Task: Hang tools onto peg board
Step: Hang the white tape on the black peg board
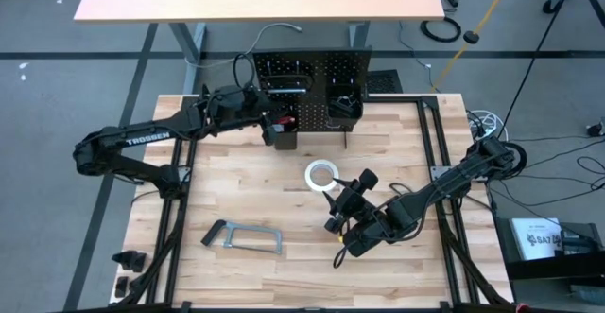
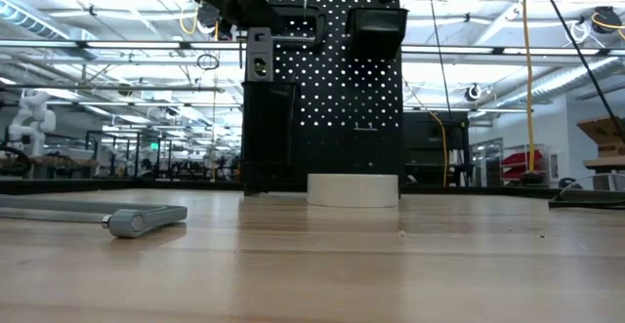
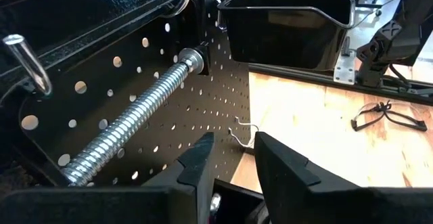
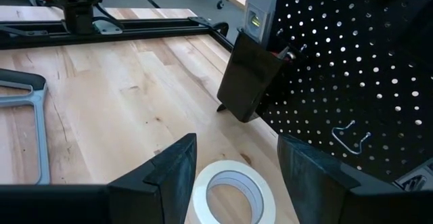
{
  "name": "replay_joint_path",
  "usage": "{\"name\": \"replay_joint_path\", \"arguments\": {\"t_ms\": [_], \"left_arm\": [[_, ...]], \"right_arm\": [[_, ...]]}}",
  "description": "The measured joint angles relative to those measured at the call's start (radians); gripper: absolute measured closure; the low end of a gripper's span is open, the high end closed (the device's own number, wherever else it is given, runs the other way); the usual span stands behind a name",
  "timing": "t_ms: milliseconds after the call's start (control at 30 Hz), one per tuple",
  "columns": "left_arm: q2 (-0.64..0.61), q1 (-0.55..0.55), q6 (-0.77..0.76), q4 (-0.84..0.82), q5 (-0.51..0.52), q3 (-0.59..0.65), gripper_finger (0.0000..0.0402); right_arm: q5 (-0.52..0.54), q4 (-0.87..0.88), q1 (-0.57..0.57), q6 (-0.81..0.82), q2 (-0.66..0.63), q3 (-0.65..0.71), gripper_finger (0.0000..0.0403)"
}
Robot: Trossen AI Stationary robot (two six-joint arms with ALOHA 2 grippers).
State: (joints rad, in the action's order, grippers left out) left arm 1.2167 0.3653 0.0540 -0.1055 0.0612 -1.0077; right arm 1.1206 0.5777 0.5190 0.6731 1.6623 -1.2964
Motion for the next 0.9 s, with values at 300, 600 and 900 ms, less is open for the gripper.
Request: {"name": "replay_joint_path", "arguments": {"t_ms": [300, 600, 900], "left_arm": [[-0.012, -0.001, 0.003, -0.002, 0.0, 0.0, 0.029], [-0.096, -0.02, 0.008, -0.012, 0.0, 0.0, 0.029], [-0.168, -0.12, -0.021, -0.116, -0.01, 0.0, 0.029]], "right_arm": [[0.0, 0.0, 0.0, -0.001, 0.0, 0.0, 0.0204], [-0.024, 0.003, 0.0, -0.004, 0.0, 0.0, 0.0204], [-0.027, 0.004, 0.0, -0.005, 0.0, 0.0, 0.0204]]}}
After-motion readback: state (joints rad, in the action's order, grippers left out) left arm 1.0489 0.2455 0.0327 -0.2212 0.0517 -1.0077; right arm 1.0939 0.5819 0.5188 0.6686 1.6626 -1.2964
